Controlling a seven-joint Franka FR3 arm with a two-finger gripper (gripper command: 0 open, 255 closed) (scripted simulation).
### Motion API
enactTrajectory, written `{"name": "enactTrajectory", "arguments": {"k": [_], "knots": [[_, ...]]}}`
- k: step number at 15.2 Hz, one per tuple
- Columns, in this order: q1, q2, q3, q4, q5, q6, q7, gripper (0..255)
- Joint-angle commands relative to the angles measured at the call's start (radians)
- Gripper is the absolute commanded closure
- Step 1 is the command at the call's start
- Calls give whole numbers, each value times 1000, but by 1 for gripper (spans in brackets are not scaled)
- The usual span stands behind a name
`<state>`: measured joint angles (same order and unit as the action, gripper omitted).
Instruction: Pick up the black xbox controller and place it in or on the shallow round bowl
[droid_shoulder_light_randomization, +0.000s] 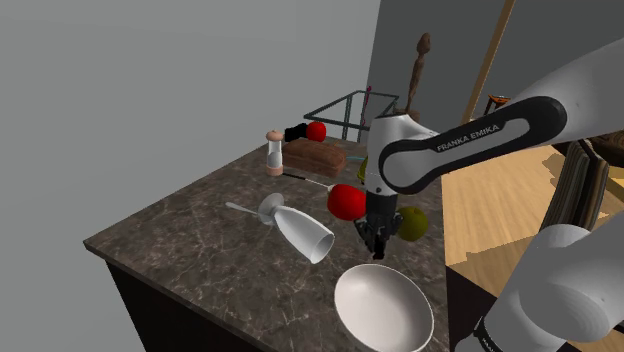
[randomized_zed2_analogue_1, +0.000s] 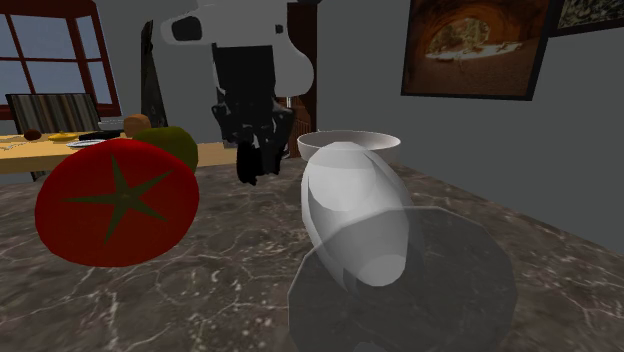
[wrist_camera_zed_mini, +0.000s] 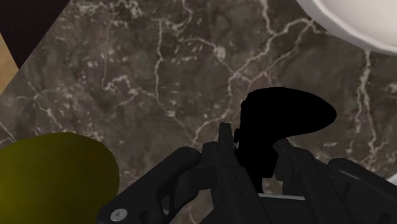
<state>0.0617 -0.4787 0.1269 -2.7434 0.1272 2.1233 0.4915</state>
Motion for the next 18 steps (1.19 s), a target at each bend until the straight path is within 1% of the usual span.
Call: {"name": "enactTrajectory", "arguments": {"k": [1, 9, 18], "knots": [[0, -21, -2, 15, -1, -36, 2, 255], [-1, -83, -10, 84, -9, -167, 7, 255], [-3, -126, -19, 178, -16, -304, 12, 255]]}}
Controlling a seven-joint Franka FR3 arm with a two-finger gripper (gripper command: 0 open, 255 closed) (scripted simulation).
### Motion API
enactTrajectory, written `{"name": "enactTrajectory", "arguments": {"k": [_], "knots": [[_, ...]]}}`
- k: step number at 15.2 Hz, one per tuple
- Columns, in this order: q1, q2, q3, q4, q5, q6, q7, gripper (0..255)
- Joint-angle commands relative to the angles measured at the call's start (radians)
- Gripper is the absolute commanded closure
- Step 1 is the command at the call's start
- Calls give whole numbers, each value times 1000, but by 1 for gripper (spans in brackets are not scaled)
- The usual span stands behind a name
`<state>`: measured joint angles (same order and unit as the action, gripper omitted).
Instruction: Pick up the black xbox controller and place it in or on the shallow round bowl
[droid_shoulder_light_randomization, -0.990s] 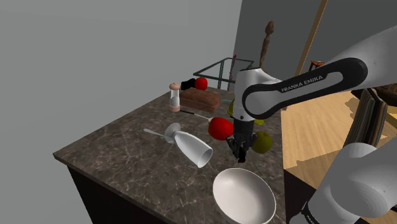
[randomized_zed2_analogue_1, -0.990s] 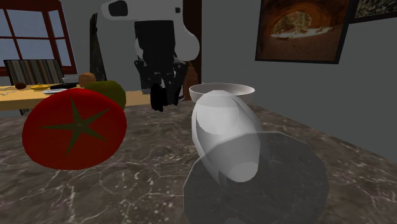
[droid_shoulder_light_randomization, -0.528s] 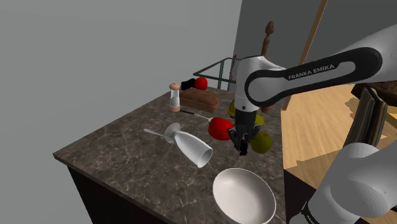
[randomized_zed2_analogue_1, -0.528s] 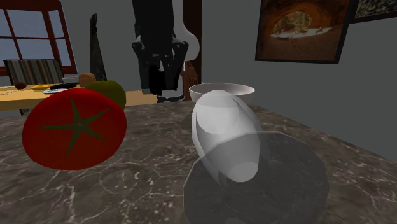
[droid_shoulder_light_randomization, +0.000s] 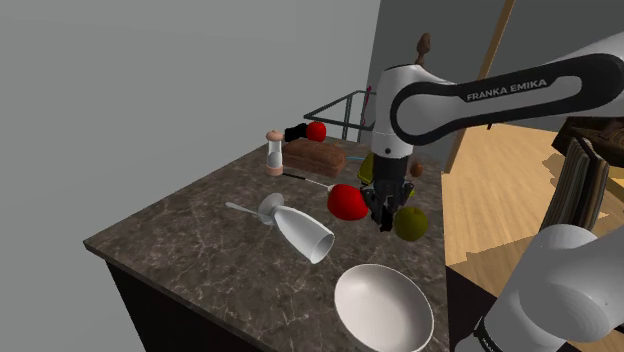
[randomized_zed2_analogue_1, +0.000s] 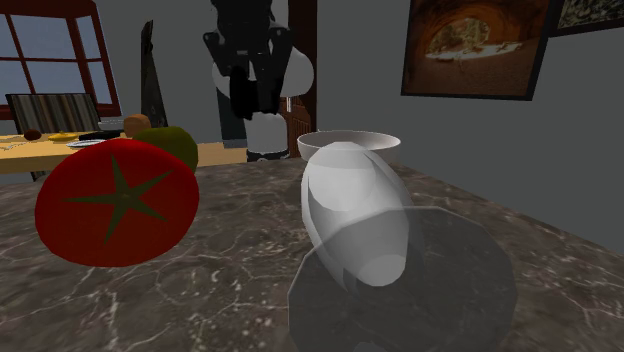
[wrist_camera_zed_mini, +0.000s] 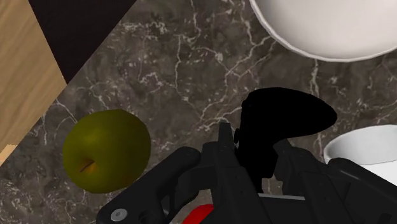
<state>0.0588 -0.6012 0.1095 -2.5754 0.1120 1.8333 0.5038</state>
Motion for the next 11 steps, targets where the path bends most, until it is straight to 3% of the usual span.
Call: {"name": "enactTrajectory", "arguments": {"k": [1, 3, 11], "knots": [[-1, -7, -2, 21, -2, -28, 0, 255], [-1, -12, -4, 39, -3, -51, 1, 255], [114, -188, 133, -66, 134, -105, 170, 255]]}}
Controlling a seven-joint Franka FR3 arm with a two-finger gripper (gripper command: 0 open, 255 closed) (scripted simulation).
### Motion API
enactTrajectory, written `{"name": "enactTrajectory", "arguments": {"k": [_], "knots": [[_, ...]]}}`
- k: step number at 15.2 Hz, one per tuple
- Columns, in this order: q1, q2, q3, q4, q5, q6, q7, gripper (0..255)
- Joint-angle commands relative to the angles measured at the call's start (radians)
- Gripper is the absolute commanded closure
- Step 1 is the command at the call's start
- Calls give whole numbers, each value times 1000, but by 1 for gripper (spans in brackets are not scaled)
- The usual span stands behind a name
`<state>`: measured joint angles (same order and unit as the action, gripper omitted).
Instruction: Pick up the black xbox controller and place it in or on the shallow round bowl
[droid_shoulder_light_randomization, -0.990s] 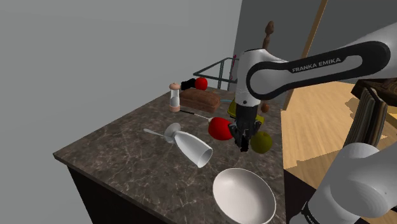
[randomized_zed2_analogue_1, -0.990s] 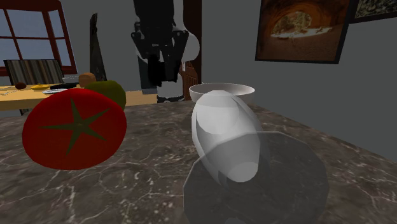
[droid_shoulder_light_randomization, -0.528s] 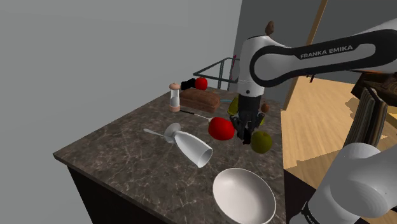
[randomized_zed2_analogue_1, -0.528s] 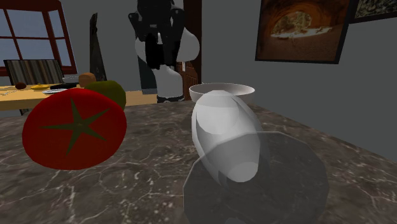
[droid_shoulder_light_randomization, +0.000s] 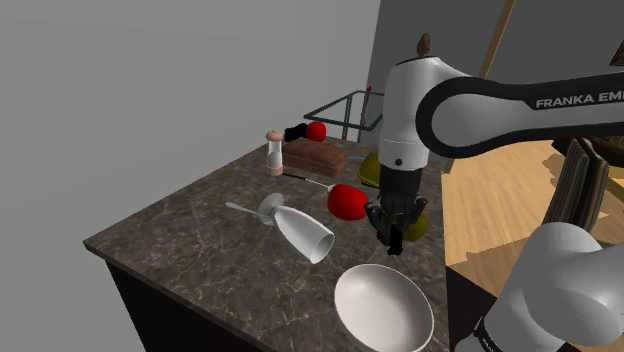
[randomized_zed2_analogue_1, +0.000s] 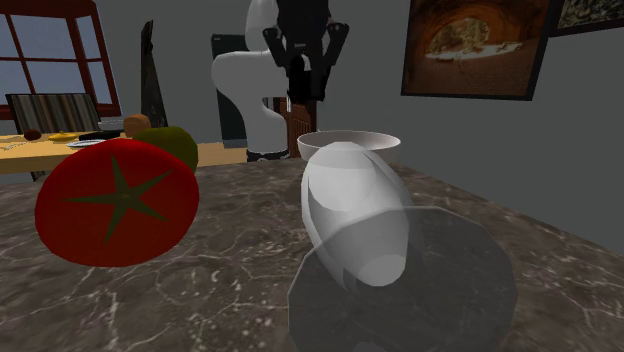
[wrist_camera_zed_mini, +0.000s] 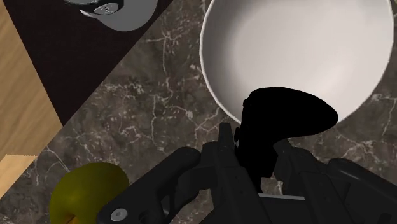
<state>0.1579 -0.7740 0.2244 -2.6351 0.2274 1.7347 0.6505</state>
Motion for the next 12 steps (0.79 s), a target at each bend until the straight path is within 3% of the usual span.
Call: {"name": "enactTrajectory", "arguments": {"k": [1, 6, 12], "knots": [[31, -32, 37, -14, 39, -13, 46, 255], [107, -94, 132, -32, 136, -37, 159, 255], [114, -80, 156, -103, 160, 48, 149, 255]]}}
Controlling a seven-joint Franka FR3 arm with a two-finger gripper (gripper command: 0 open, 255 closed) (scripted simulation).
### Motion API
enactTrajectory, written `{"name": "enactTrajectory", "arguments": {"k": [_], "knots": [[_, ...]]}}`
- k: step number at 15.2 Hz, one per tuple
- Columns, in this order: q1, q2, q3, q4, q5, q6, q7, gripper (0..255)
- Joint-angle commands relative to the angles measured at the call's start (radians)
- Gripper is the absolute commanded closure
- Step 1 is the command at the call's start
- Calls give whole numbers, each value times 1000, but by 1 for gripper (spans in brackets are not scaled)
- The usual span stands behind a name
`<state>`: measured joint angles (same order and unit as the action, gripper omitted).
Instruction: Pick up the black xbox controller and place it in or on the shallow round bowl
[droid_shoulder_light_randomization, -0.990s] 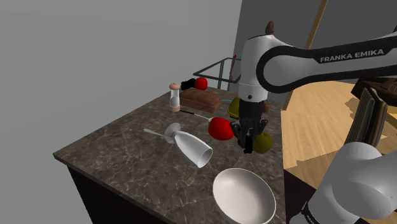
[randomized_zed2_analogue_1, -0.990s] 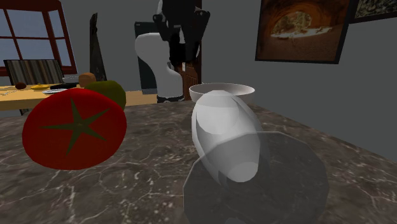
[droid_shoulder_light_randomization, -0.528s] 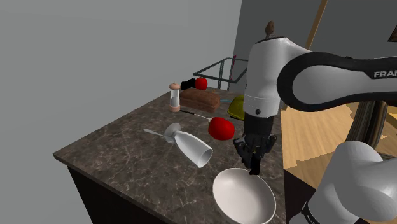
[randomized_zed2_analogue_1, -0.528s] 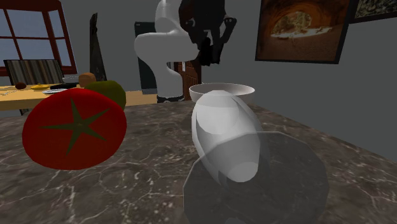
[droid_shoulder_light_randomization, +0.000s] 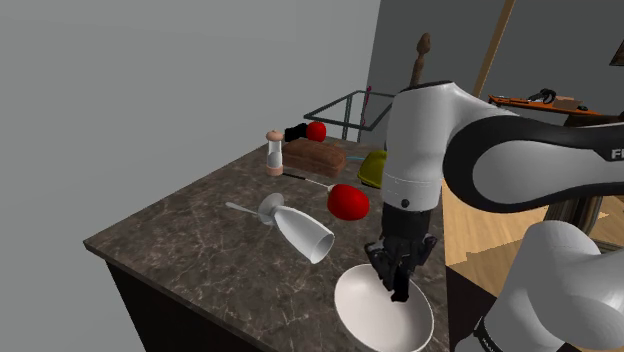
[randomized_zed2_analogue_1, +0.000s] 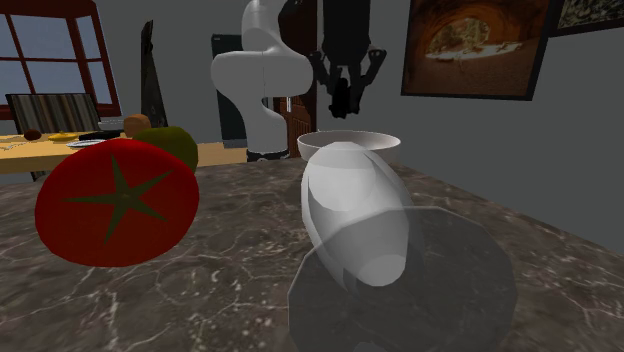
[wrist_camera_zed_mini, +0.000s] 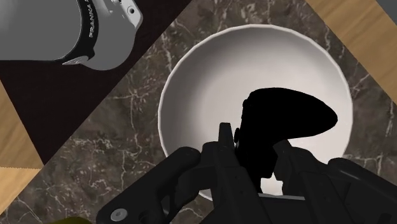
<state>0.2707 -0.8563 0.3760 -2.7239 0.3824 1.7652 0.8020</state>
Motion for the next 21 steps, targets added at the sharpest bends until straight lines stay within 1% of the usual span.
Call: {"name": "enactTrajectory", "arguments": {"k": [1, 5, 6, 14, 15, 20, 21], "knots": [[3, 6, 9, -25, 9, 32, -4, 255], [8, 25, 28, -69, 27, 93, -11, 255], [10, 35, 36, -86, 35, 120, -14, 255], [10, 35, 36, -86, 35, 120, -14, 255], [10, 35, 36, -86, 35, 120, -14, 0], [10, 35, 36, -86, 35, 120, -14, 0], [3, 27, 23, -58, 21, 84, -12, 0]]}}
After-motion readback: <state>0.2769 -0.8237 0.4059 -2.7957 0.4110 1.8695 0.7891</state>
